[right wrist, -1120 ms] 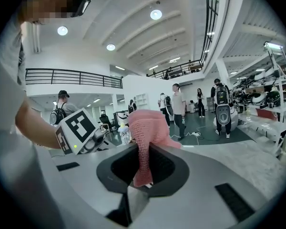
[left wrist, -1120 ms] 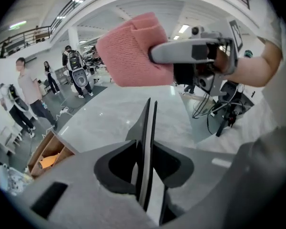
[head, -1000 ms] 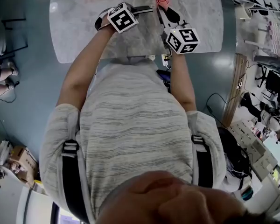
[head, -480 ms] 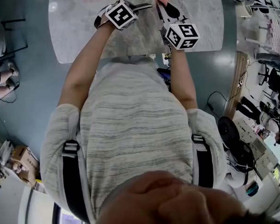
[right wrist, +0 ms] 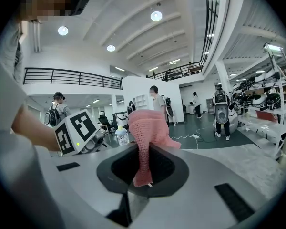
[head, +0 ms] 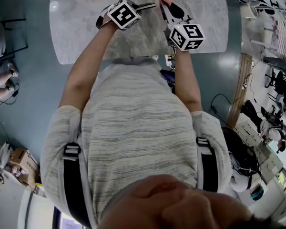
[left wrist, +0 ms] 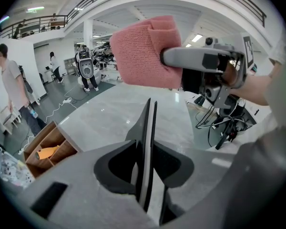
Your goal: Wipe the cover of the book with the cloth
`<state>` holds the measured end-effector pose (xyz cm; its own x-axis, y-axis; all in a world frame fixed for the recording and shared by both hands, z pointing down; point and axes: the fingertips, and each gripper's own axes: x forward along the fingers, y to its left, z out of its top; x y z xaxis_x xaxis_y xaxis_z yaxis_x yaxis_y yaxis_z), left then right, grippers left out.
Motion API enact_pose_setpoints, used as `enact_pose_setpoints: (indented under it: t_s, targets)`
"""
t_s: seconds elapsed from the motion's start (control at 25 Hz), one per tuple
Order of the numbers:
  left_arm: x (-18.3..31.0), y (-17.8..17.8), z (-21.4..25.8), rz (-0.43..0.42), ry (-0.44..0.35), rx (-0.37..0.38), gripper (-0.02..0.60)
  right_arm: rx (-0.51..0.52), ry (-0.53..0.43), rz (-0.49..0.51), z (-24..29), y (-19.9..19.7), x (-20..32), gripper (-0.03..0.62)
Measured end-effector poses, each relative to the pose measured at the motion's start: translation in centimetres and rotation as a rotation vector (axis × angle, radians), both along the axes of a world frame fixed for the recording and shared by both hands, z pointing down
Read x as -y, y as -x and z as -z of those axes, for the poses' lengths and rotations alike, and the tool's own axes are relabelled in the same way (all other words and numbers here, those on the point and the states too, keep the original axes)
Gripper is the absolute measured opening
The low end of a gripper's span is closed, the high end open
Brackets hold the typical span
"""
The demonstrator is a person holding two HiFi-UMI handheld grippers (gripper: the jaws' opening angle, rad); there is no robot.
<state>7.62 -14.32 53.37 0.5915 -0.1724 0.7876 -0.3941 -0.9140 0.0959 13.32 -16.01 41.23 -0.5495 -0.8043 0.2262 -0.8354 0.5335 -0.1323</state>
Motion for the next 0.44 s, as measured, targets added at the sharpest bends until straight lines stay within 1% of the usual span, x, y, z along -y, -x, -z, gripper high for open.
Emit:
enact_pose_setpoints:
  t_s: [0.24, 0.44]
  targets:
    - [0.2, -0.3, -0.6, -0.008, -0.001, -0.016, 0.092, -0.010, 0.000, 0.007, 0.2, 0.0, 0.2, 0.035]
    - [1.0, 0.8, 0.9, 0.002, -0.014, 0.012, 0.092, -0.017, -0.010, 0.016, 0.6, 0.3, 1.0, 0.035]
